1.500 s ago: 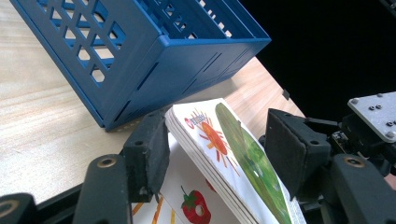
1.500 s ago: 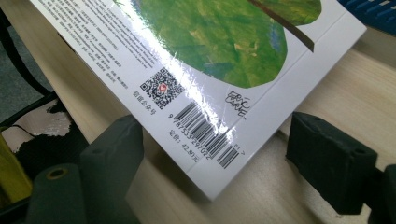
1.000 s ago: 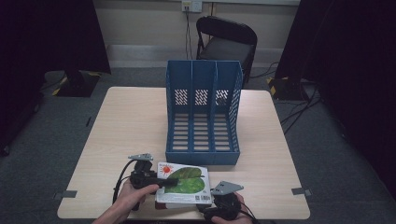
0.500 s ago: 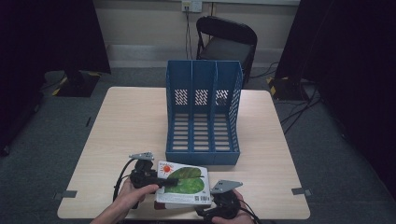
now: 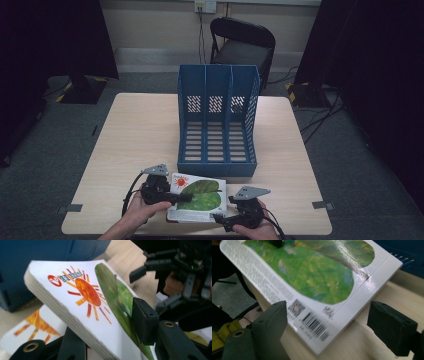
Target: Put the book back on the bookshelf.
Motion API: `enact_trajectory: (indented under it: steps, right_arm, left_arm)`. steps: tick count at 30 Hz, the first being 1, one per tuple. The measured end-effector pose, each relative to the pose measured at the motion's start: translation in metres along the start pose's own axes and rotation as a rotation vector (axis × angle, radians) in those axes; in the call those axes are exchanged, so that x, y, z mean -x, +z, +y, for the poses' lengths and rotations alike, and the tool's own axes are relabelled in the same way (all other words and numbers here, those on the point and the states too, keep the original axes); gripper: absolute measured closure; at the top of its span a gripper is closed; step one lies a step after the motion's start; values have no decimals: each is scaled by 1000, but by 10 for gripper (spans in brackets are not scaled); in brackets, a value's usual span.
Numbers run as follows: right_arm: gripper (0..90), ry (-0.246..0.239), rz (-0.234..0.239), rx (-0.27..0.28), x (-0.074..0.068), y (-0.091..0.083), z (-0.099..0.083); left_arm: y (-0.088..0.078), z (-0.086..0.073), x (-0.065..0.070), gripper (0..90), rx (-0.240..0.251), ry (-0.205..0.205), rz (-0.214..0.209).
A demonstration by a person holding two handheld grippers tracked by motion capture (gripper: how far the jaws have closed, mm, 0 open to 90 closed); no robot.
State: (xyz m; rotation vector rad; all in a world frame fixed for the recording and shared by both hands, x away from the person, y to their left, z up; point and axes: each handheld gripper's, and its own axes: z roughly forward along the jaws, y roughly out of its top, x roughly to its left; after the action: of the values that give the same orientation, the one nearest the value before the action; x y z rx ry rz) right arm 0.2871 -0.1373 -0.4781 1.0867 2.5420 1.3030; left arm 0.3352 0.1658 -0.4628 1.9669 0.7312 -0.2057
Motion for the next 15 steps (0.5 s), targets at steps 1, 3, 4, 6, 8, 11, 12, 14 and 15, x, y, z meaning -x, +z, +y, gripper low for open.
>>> enact_trajectory:
  steps: [1, 3, 4, 6, 8, 11, 12, 14, 15]
  right_arm:
    - [155, 4, -1, 3, 1, 0, 0]
    - [155, 8, -7, 7, 3, -1, 2]
    - [155, 7, -10, 8, 5, -1, 2]
    - [155, 11, -11, 12, 7, -1, 3]
    - [155, 13, -16, 13, 10, 0, 4]
    - [153, 13, -14, 15, 13, 2, 6]
    - [138, 10, -12, 19, 14, 3, 6]
    - [127, -3, -22, 27, 15, 4, 7]
    - [127, -5, -17, 31, 16, 4, 7]
  left_arm:
    - [0, 0, 1, 596, 3, 8, -1]
    - [0, 1, 3, 598, 1, 22, 1]
    - [0, 1, 4, 597, 3, 29, 1]
    - [0, 1, 5, 600, 3, 50, -2]
    - [0, 2, 8, 603, 2, 76, -3]
    - [0, 3, 14, 611, 4, 124, -11]
    - [0, 4, 15, 616, 3, 139, -16]
    - [0, 4, 19, 625, 2, 161, -21]
    - [0, 4, 20, 630, 3, 171, -25]
